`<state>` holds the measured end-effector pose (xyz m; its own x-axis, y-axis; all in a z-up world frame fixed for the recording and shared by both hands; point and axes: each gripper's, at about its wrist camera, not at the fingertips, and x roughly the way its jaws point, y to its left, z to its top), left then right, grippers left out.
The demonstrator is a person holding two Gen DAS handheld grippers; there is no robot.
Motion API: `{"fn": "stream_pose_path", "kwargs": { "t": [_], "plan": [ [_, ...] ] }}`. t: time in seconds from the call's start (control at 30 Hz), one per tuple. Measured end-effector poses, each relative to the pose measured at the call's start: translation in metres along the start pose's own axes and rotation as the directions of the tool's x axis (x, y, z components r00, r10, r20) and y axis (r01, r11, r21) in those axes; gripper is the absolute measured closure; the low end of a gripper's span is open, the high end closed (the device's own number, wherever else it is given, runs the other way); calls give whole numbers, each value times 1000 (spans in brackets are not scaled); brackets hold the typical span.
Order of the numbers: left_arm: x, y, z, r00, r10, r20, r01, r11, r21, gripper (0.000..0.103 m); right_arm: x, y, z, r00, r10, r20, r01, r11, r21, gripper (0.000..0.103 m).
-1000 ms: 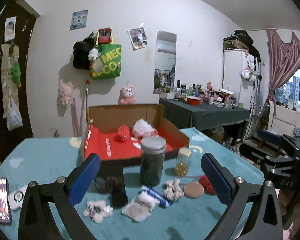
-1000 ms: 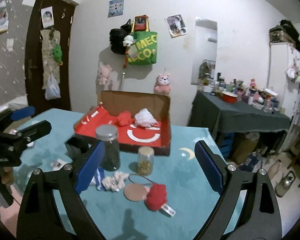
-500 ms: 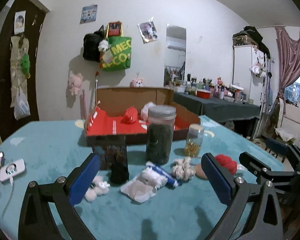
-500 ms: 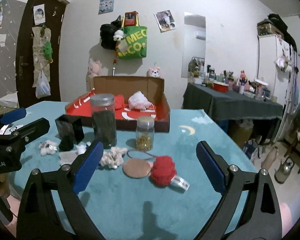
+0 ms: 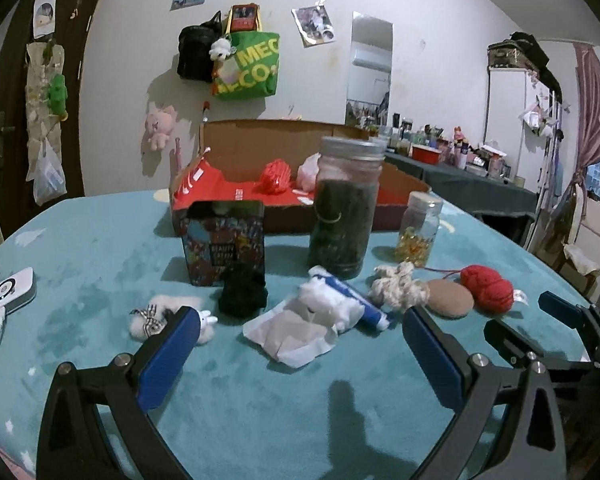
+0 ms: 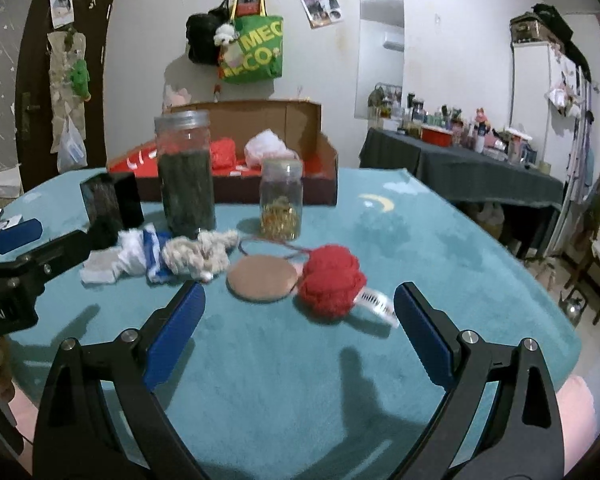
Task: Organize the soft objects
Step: 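Withdraw both tools from the box back toward the table, then grasp the red knitted Miffy plush with the right tool while the left tool grasps the black fuzzy item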
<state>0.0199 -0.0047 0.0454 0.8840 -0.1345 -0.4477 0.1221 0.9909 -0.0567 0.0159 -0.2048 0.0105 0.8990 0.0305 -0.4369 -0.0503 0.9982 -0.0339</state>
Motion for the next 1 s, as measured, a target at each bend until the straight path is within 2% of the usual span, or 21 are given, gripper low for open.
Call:
{"fn": "stream_pose_path", "kwargs": {
  "t": [0.57,0.8,1.0],
  "plan": [
    [11,11,5,998,-1,-70,0,1000,-18,0,19,-8,-7,998,-2,-61,3,1000,23,6],
    [20,21,21,995,10,-98,-11,1000,-8,0,23,-17,6,998,-9,-63,11,1000,29,6],
    [33,36,33,988,46,-146,-47,999,-4,0,34,-31,24,995,-27,-93,29,999,22,6]
  ]
}}
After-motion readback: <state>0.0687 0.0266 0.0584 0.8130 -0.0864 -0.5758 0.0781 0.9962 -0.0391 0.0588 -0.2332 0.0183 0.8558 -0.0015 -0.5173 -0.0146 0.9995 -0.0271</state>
